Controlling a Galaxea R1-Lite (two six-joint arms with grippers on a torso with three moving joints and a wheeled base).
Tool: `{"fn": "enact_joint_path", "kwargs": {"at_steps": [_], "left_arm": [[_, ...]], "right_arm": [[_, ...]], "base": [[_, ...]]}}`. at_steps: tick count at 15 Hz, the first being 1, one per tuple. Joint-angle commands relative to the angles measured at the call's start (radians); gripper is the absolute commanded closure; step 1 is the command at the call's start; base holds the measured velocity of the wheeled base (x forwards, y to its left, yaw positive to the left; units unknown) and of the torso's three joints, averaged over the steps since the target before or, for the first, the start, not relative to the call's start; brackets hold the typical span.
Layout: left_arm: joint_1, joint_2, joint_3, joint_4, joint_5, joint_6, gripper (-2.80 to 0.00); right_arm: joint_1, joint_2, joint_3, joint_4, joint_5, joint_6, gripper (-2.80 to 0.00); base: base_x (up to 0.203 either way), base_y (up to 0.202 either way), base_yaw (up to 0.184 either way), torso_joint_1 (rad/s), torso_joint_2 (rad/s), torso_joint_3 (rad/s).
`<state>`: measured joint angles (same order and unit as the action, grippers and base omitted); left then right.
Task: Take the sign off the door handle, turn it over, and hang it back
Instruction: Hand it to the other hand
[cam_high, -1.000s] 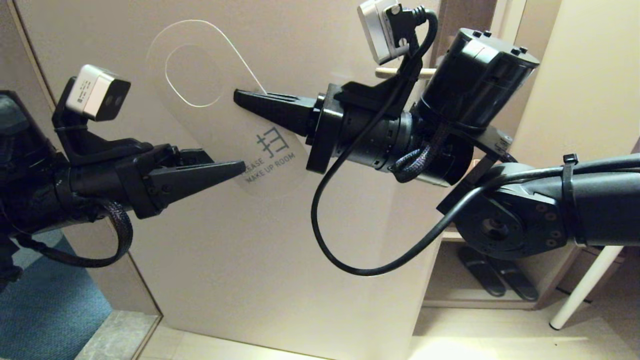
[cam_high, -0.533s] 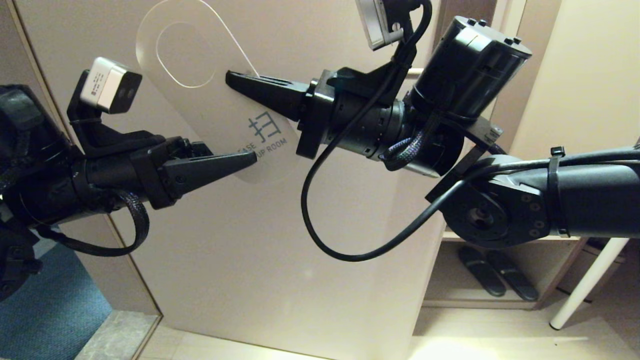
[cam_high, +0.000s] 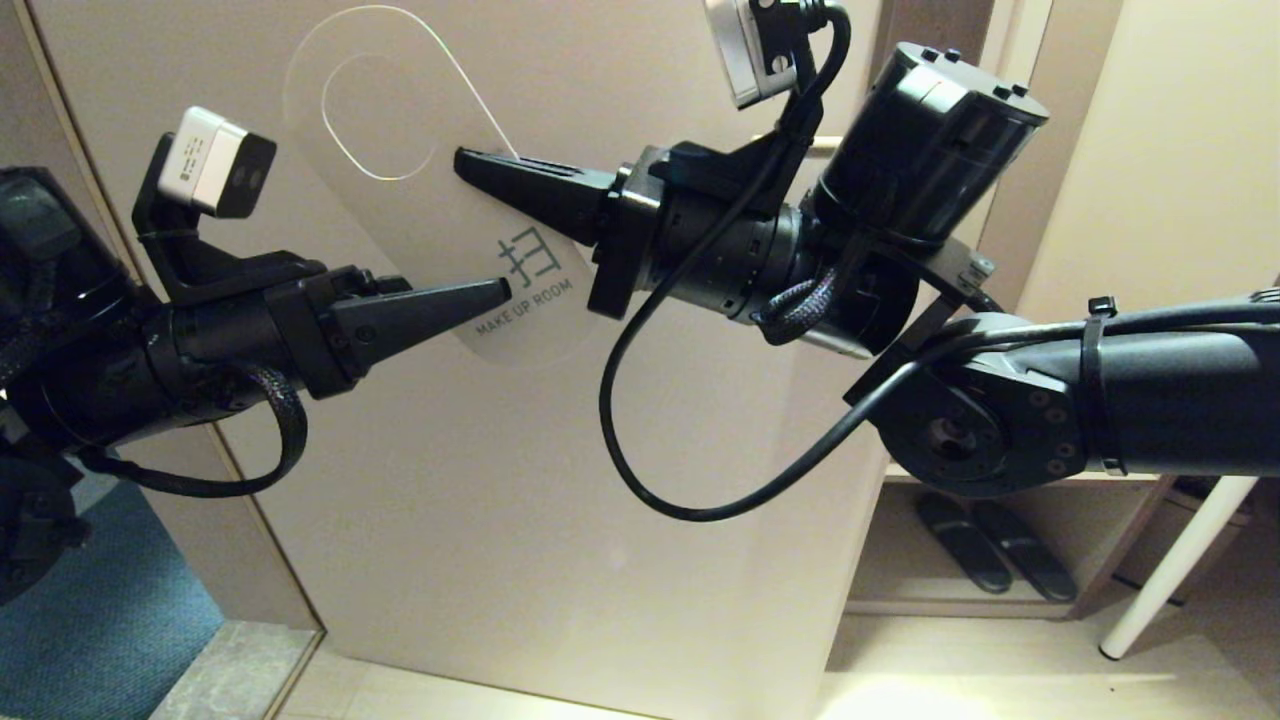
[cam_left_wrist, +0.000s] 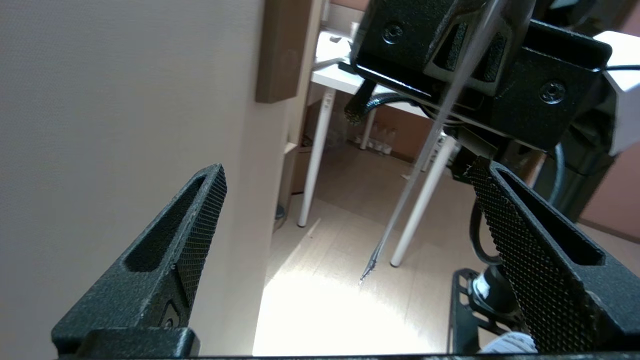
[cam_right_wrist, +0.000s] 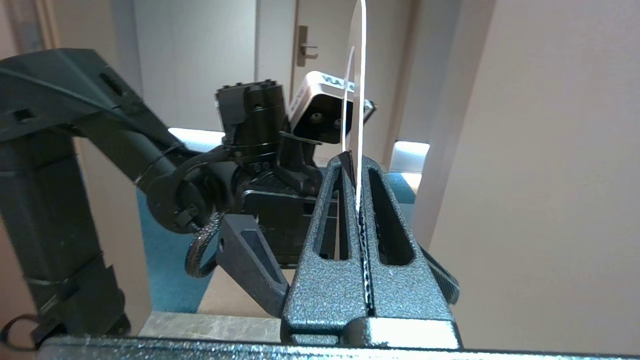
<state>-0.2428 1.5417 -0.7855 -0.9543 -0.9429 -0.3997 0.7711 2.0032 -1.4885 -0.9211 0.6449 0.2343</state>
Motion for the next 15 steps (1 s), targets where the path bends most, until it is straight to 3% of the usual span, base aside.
{"fn": "enact_joint_path", "kwargs": {"at_steps": [1,6,8,15], "left_arm": [[0.000,-0.002,0.000,-0.004,-0.004,-0.002,-2.80],[-0.001,-0.003,0.002,-0.006,-0.002,-0.002,-2.80],[-0.006,-0.002,0.000,-0.006,0.007,-0.004,-2.80],[-0.009,0.005,-0.034,-0.008,0.021,-0.037,-2.80]], "right_arm": [[0.001,0.002,-0.001,-0.007,-0.010,0.002,0.00],[0.002,0.029,-0.001,-0.153,-0.071,0.080,0.00],[0.014,0.031,0.001,-0.156,-0.106,0.083,0.00],[0.045,0.035,0.028,-0.163,-0.106,0.084,0.00]], "base": [[0.000,0.000,0.000,0.000,0.00,0.000],[0.000,0.000,0.000,0.000,0.00,0.000],[0.000,0.000,0.000,0.000,0.00,0.000],[0.000,0.000,0.000,0.000,0.00,0.000]]}}
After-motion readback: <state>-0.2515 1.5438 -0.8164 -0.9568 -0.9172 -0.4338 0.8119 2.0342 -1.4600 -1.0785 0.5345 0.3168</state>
